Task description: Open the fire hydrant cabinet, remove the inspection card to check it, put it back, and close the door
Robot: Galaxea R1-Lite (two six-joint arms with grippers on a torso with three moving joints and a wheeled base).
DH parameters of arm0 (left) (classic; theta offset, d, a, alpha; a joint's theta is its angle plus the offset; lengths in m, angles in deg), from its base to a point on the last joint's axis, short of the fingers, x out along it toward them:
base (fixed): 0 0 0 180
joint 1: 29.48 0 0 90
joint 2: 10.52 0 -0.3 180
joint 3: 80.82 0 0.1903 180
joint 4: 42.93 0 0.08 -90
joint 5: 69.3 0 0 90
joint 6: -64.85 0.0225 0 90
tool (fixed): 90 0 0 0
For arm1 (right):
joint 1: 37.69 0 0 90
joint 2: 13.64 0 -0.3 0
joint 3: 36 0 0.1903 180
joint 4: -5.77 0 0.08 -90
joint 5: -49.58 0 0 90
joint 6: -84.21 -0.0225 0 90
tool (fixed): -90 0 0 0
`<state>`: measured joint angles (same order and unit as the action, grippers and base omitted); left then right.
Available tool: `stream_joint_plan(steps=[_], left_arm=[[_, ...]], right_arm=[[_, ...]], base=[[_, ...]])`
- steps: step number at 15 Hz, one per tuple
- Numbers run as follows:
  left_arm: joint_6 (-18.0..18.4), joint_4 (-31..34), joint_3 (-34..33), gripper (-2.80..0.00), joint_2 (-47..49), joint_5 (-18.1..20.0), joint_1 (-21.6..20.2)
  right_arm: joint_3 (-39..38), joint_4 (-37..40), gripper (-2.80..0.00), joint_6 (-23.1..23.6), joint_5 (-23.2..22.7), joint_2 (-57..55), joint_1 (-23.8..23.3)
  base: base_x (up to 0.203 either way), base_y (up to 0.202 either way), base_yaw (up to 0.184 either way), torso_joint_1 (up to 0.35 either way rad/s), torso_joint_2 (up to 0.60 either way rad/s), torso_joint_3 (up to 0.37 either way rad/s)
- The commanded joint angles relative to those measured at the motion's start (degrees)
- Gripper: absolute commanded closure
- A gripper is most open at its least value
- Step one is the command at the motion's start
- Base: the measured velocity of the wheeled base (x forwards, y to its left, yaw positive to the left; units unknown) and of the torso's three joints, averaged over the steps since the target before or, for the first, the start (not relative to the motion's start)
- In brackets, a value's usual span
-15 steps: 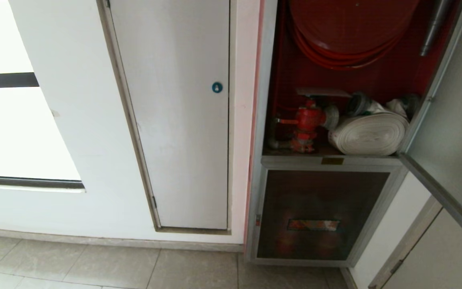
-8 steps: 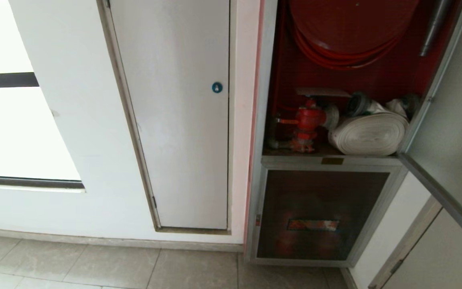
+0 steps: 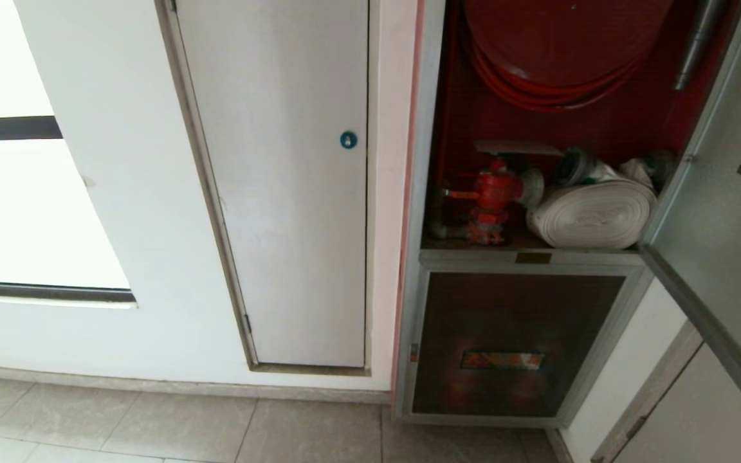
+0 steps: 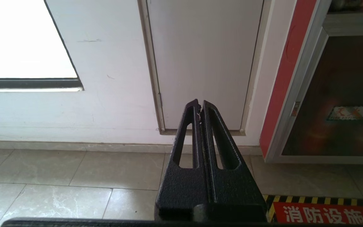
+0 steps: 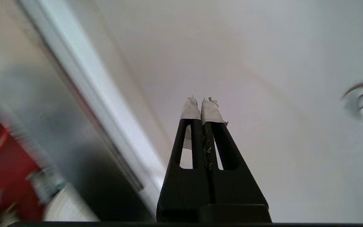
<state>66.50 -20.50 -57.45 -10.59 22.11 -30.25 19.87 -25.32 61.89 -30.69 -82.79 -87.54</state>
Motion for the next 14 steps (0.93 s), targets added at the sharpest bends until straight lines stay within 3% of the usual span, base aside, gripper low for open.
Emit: stream_joint_plan(steps=[1,8,11,14], left_arm=[[0.02,-0.03,-0.43,0.0,0.07,0.0,-0.02],[0.02,-0.03,-0.35,0.0,0.07,0.0,-0.02],[0.02,-0.03,-0.42,0.0,0.07,0.0,-0.02],[0.02,-0.03,-0.41,0.0,0.07,0.0,-0.02]], right_arm=[[-0.21,1.65,0.0,-0.09,-0.29,3.53,4.31],[1.62,15.92,0.0,0.63,-8.24,8.81,25.0],[6.21,17.36,0.0,0.85,-13.91,2.36,29.15],[13.16,17.34,0.0,0.87,-16.71,-7.35,34.92]], base=[[0.0,0.0,0.0,0.0,0.0,0.0],[0.0,0.0,0.0,0.0,0.0,0.0],[0.0,0.0,0.0,0.0,0.0,0.0],[0.0,0.0,0.0,0.0,0.0,0.0]])
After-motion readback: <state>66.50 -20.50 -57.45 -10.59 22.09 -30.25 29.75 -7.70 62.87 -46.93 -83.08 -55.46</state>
